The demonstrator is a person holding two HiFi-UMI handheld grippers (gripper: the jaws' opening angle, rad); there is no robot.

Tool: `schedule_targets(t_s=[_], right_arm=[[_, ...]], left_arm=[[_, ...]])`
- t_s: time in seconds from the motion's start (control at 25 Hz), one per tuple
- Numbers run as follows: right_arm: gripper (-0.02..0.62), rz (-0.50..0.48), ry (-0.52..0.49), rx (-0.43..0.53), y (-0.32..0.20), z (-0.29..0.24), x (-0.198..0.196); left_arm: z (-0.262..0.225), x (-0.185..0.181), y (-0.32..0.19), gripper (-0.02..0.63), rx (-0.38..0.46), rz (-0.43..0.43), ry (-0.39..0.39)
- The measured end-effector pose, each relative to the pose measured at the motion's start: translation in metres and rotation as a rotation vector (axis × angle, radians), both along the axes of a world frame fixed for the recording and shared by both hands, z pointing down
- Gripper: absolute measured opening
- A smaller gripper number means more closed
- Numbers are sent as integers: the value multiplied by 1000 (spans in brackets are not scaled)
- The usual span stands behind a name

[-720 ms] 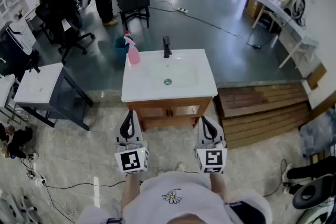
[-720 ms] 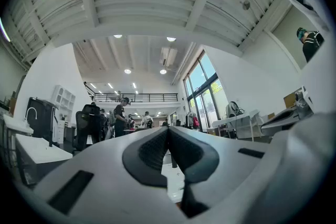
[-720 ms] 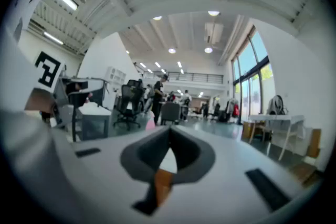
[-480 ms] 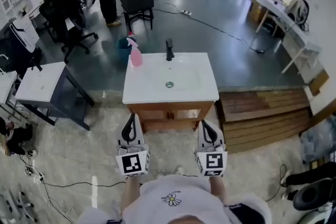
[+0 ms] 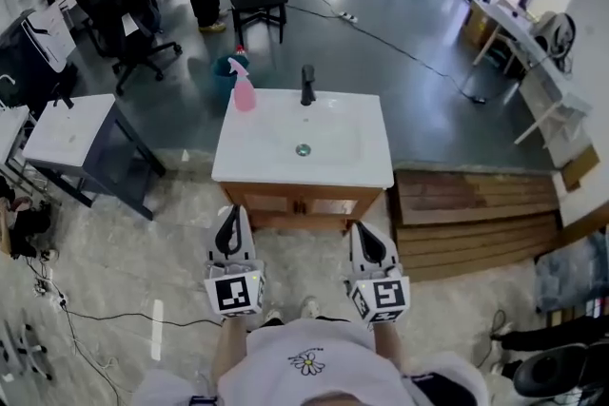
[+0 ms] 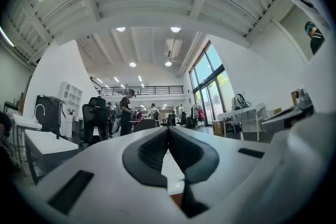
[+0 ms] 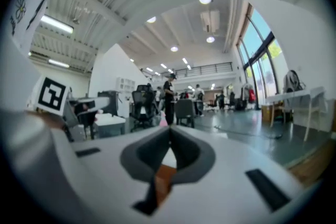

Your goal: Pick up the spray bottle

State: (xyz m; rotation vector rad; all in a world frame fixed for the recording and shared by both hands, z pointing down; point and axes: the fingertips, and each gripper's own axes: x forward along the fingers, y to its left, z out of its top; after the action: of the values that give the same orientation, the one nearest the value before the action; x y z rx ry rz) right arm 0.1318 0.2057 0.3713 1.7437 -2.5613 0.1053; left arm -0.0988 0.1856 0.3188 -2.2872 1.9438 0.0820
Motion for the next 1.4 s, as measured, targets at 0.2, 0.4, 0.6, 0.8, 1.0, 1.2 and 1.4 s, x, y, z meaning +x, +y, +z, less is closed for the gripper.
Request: schedule_targets(t_s=[0.2, 0.4, 0.6, 0.8, 1.0, 1.2, 1.4], right_arm=[[29, -55, -76, 31, -8, -8, 18], [31, -57, -50, -2, -12, 4, 38], [31, -3, -29, -34, -13, 17, 62], [29, 68, -37, -32, -29, 19, 88], [31, 98, -42, -33, -53, 18, 90], [29, 60, -12, -36, -88, 21, 73], [29, 66, -7, -41, -140, 17, 53]], left_arm=[[-5, 26, -9, 18, 13, 5, -46], [-8, 52, -16, 18, -2, 24, -102], [-6, 72, -38, 18, 4, 52, -72], [-10, 89, -61, 18, 39, 91, -97], [-14, 82, -90, 20, 57, 85, -74], [-9, 65, -124, 18, 61, 61, -40], [-4, 48, -180, 18, 50, 82, -21]])
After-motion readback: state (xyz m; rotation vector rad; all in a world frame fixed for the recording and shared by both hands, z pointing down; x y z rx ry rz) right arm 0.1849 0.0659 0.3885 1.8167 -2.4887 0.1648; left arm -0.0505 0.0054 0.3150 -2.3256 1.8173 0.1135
